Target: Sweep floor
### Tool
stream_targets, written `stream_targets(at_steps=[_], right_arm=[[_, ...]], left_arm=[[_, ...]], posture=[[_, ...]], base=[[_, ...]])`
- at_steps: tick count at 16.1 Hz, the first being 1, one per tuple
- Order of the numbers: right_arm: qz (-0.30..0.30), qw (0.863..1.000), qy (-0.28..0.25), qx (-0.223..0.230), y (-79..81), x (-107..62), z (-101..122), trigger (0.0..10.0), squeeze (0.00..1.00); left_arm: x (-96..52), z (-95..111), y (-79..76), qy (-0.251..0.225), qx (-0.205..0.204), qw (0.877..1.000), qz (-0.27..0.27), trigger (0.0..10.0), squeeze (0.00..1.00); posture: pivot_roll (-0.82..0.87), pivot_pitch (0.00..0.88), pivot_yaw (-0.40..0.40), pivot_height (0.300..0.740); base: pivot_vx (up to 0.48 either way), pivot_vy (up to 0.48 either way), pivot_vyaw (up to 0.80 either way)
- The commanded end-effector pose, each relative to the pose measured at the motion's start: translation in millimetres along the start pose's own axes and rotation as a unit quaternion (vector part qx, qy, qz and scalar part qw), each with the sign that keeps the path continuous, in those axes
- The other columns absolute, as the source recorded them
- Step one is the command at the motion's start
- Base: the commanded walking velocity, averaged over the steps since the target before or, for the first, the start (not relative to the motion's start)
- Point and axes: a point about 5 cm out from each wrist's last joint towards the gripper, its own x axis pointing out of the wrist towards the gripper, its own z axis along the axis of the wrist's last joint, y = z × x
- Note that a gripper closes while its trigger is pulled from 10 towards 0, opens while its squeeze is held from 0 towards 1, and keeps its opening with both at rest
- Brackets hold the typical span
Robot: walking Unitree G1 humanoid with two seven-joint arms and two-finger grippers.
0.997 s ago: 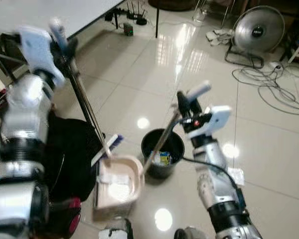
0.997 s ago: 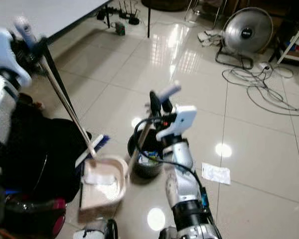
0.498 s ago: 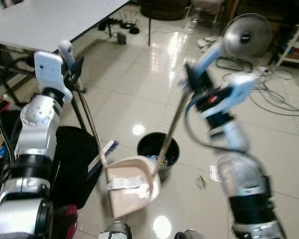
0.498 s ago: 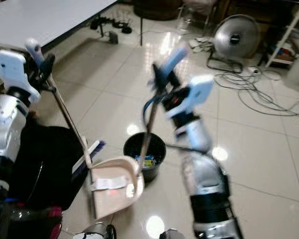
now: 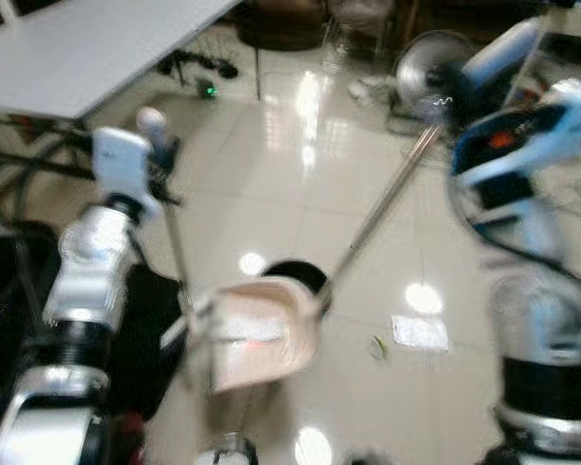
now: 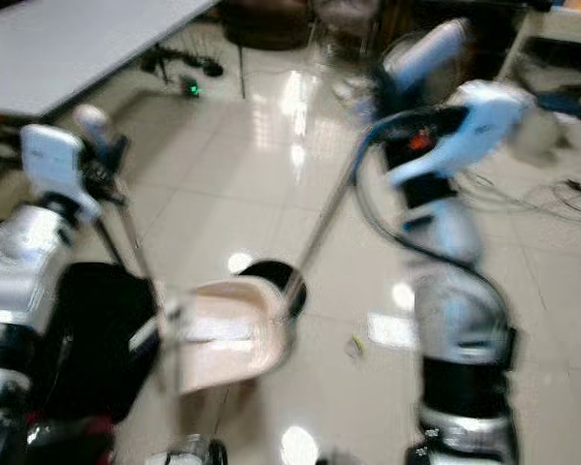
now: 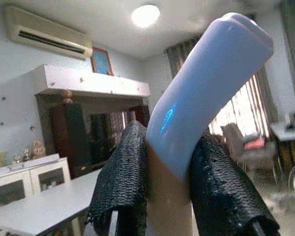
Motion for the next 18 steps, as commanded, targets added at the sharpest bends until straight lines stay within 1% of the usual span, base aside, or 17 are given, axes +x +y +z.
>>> stream_targets(at_steps=[1,2,4,5,6,7,8,10,12,14,18], right_arm=[[-0.003,1.000,-0.022,-0.021,-0.7,1.5,12.4,10.0,0.00],[-0.013,0.999,-0.023,-0.026,-3.8,0.1,14.3,10.0,0.00],[-0.058,0.997,-0.029,-0.039,-9.4,-8.2,22.4,10.0,0.00],[-0.073,0.996,-0.032,-0.039,-9.9,-10.6,25.8,10.0,0.00],[-0.080,0.995,-0.035,-0.038,-10.6,-11.8,27.5,10.0,0.00],[-0.103,0.993,-0.039,-0.040,-14.5,-15.9,31.5,10.0,0.00],[-0.109,0.992,-0.041,-0.040,-15.8,-16.8,32.2,10.0,0.00],[-0.132,0.989,-0.039,-0.047,-23.7,-21.7,33.0,10.0,0.00],[-0.141,0.988,-0.038,-0.050,-26.4,-23.8,33.5,10.0,0.00],[-0.152,0.987,-0.028,-0.052,-27.6,-27.6,32.9,10.0,0.00],[-0.147,0.988,-0.023,-0.046,-25.7,-26.7,30.8,10.0,0.00]], left_arm=[[-4.9,-9.2,0.4,0.030,0.003,1.000,0.008,10.0,0.00],[-5.8,-9.2,-4.6,0.030,0.001,1.000,0.002,10.0,0.00],[-10.8,-3.4,-27.9,0.010,0.001,1.000,-0.023,10.0,0.00],[-12.8,-1.0,-33.4,0.002,0.002,1.000,-0.029,10.0,0.00],[-13.6,-0.2,-35.5,0.001,0.000,1.000,-0.029,10.0,0.00],[-15.9,2.1,-43.0,0.000,0.001,0.999,-0.035,10.0,0.00],[-16.6,2.5,-44.7,0.001,0.001,0.999,-0.036,10.0,0.00],[-20.0,3.3,-52.6,0.005,0.005,0.999,-0.044,10.0,0.00],[-22.1,2.9,-55.9,0.009,0.007,0.999,-0.045,10.0,0.00],[-27.8,1.5,-61.0,0.019,0.007,0.999,-0.044,10.0,0.00],[-29.7,1.2,-62.5,0.022,0.005,0.999,-0.039,10.0,0.00]], posture=[[0.00,0.008,0.038,0.740],[0.00,0.008,0.038,0.740],[0.00,0.011,0.041,0.740],[0.00,0.011,0.041,0.740],[0.00,0.012,0.045,0.740],[0.00,0.013,0.051,0.740],[0.00,0.012,0.052,0.740],[0.00,0.013,0.056,0.740],[0.00,0.015,0.055,0.740],[0.00,0.016,0.053,0.740],[0.00,0.015,0.045,0.740]], base=[[0.000,0.000,0.00],[0.000,0.000,0.00],[0.000,0.000,0.00],[0.000,0.000,0.00],[0.000,0.000,0.00],[0.274,0.000,0.00],[0.274,0.000,0.00],[0.306,0.000,0.00],[0.347,0.000,0.00],[0.369,0.000,0.00],[0.386,0.000,0.00]])
